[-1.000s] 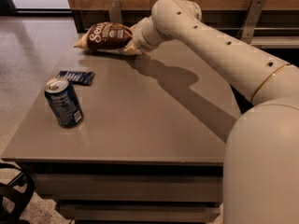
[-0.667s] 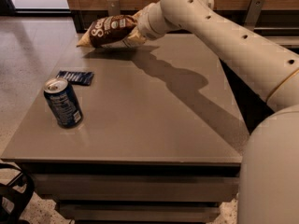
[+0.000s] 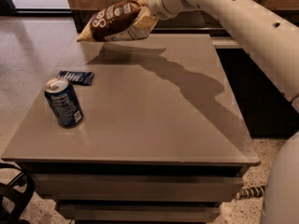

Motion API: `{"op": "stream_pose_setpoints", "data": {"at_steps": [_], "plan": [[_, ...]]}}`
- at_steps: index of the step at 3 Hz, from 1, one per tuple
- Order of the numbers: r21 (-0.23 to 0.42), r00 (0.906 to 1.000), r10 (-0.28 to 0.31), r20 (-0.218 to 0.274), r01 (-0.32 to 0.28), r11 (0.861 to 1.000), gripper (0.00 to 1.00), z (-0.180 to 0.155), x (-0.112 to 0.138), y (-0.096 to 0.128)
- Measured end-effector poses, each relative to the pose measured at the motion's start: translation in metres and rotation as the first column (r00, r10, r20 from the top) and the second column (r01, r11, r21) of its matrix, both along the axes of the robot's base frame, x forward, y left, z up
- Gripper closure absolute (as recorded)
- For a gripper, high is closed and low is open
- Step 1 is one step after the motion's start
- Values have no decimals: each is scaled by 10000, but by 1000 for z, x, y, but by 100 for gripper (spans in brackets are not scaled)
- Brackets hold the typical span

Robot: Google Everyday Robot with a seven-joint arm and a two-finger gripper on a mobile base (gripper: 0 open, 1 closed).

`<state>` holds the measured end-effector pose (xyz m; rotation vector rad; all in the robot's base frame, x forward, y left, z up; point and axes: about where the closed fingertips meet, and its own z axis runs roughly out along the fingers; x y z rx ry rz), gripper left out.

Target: Pick brown chip bag

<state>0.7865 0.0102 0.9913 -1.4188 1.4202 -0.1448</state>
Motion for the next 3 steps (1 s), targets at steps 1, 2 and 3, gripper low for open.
{"op": "stream_pose_setpoints", "data": {"at_steps": [1,2,3], "plan": [[280,9986,-126,515,111,9995,100,26,-7,-14],[695,9939,-298,1062,224,9973,100,51,-14,-30],[1087,9870,-443,1542,276,9937,100,75,-19,-44]]}}
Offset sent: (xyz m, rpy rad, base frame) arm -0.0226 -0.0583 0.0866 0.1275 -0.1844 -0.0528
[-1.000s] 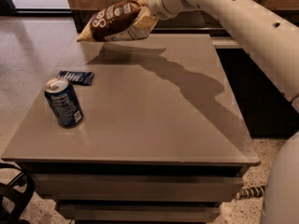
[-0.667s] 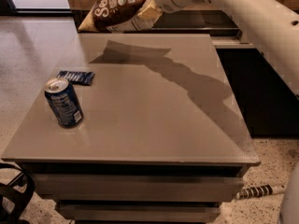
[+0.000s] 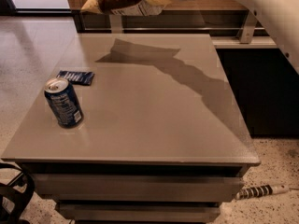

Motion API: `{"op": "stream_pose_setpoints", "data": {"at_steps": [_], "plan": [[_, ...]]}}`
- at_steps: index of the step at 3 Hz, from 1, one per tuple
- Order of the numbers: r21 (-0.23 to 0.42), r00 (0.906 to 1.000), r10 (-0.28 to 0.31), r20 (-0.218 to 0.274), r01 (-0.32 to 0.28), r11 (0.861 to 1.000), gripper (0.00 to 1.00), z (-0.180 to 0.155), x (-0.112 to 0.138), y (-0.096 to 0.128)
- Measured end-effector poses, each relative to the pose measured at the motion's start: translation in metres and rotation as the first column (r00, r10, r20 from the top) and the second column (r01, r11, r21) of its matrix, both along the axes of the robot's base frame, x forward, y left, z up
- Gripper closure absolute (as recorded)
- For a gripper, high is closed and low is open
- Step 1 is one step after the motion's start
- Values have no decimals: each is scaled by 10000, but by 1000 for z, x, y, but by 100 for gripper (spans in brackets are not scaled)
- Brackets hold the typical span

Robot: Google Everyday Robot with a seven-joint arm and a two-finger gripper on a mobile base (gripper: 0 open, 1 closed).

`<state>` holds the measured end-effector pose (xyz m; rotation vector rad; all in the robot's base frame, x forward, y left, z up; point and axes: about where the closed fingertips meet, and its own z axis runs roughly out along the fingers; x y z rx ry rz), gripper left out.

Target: Pick brown chip bag

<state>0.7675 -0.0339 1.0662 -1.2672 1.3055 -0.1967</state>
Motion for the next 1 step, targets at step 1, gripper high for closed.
{"op": "stream_pose_setpoints", "data": {"at_steps": [1], "plan": [[177,9997,-24,238,20,9998,100,12,-4,-6]]}}
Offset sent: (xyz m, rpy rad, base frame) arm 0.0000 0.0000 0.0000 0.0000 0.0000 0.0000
